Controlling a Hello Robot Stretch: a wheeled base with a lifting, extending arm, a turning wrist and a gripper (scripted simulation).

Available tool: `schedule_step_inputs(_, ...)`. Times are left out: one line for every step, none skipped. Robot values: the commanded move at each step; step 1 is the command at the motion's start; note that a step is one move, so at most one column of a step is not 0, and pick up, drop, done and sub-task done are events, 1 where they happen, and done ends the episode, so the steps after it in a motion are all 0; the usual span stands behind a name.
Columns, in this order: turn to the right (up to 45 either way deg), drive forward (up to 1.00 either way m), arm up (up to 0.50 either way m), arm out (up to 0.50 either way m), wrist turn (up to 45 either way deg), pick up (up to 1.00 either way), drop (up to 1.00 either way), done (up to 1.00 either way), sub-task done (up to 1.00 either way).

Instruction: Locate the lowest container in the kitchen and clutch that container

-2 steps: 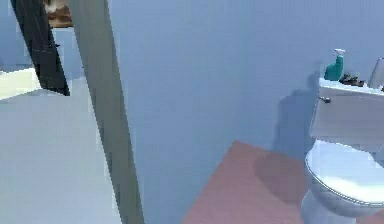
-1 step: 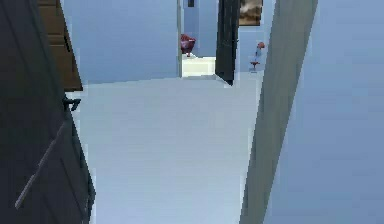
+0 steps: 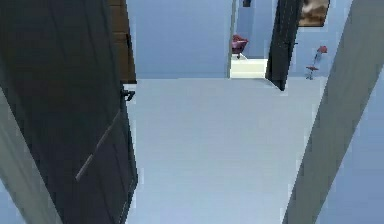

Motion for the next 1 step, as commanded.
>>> schedule_step_inputs(-3.0,0.0,0.0,0.0,0.0,0.0,0.0,0.0,0.0)
